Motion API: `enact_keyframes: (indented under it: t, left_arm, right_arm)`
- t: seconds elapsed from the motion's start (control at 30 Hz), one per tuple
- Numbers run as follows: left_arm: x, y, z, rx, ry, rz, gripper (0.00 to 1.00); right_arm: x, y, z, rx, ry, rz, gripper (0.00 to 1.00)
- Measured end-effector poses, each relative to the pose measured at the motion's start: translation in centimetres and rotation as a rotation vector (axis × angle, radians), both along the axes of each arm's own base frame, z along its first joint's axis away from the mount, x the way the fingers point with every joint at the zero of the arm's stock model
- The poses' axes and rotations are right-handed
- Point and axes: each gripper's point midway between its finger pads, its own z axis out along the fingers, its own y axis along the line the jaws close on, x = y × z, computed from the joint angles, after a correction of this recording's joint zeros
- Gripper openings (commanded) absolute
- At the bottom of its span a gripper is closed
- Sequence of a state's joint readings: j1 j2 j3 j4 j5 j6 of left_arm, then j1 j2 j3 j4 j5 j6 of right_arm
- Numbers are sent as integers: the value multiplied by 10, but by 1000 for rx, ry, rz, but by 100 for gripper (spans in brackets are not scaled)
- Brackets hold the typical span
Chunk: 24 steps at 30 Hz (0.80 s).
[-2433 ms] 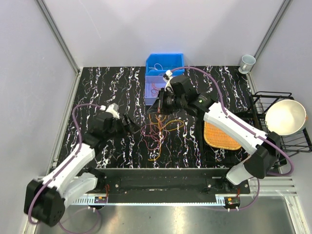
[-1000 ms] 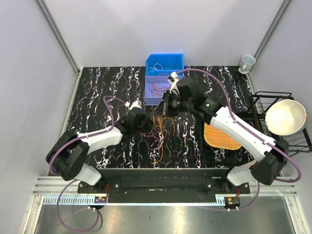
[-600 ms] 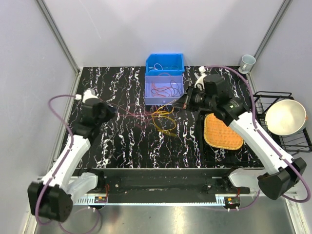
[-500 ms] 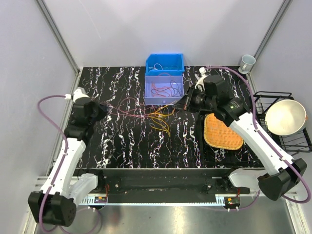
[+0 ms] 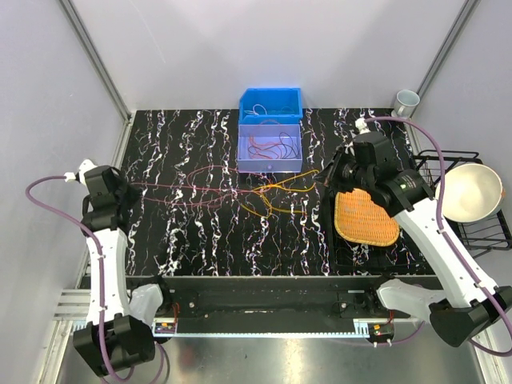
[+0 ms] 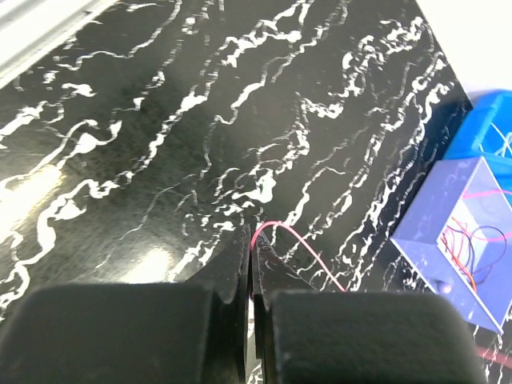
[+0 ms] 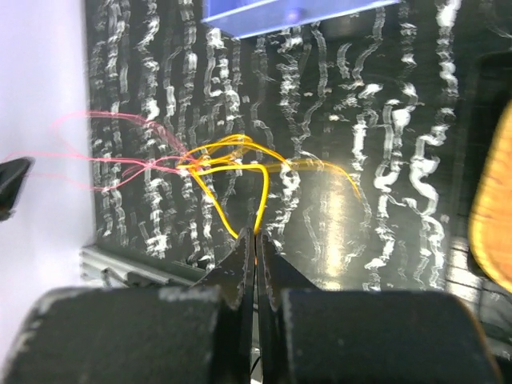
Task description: Untangle the cables
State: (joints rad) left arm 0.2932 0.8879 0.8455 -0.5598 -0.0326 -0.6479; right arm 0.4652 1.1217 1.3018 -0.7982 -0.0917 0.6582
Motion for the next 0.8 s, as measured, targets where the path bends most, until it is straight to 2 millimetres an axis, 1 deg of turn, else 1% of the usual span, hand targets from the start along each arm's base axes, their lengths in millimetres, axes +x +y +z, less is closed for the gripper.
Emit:
enact_keyframes:
  t: [0.23,0.43,0.53,0.63,0.73,0.8]
  left_arm:
    - [-6,10,-2,12,27,19,0]
    - [-14,35,-9,1,66,106,0]
    - [-15,45,-10,-4,77,139,0]
    - [-16,55,-9,-10,82,171,0]
    - [-18,64,-10,-22,86,207,0]
    - [-19,70,-12,-31,92,230,0]
  right_arm:
    - [-1,-24,-12,-96,20,-83,0]
    - [-2,-46,-21,-179,35,-164,0]
    - [-3,-61,-26,-234,49,-222,0]
    - [-4,-71,-27,-268,55,-263,0]
    - [-5,-91,-27,-316,54,-343,0]
    - [-7,-110,-23,-342,41,-423,0]
